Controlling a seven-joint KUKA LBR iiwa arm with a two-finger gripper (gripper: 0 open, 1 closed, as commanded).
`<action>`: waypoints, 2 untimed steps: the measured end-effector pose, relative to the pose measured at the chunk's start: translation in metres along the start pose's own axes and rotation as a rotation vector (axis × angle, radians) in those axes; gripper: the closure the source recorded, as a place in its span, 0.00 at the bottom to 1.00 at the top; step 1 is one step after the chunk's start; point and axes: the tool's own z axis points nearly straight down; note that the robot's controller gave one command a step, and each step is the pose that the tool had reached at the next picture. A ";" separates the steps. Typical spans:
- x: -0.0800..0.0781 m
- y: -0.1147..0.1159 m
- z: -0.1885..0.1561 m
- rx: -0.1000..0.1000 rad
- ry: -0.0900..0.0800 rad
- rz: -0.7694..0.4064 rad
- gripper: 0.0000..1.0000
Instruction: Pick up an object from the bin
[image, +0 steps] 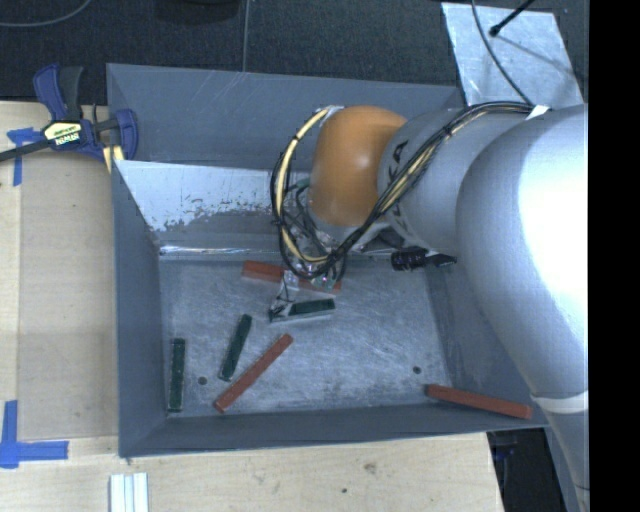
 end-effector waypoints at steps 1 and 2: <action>0.000 0.000 0.000 0.001 0.000 -0.001 0.00; 0.001 0.001 0.000 0.001 0.000 -0.002 0.00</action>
Offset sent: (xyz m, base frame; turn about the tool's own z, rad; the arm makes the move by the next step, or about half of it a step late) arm 0.0000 0.0000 0.0000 0.0000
